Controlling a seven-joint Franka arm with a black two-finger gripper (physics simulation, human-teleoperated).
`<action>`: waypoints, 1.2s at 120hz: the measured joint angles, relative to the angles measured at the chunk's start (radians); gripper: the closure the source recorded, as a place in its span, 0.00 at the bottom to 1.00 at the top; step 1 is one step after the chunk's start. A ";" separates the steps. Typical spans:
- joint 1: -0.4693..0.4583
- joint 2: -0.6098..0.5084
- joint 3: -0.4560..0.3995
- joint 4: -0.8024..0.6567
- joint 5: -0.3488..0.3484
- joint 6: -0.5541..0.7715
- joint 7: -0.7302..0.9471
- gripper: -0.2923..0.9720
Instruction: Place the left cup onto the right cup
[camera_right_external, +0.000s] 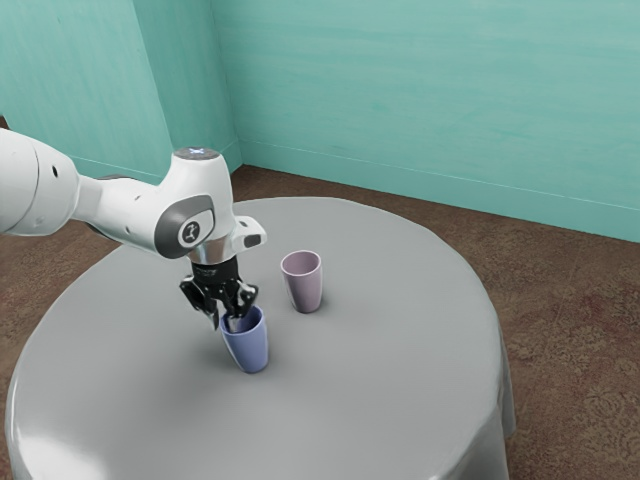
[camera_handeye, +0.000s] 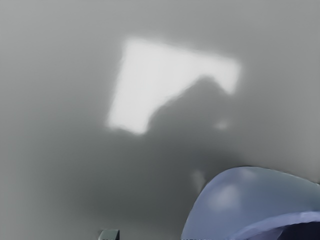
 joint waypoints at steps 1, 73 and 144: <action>0.000 0.000 0.000 0.000 0.000 0.000 0.000 0.70; 0.000 -0.004 -0.040 0.012 0.002 0.004 -0.022 0.84; 0.001 -0.118 -0.041 0.037 0.009 -0.004 -0.048 0.85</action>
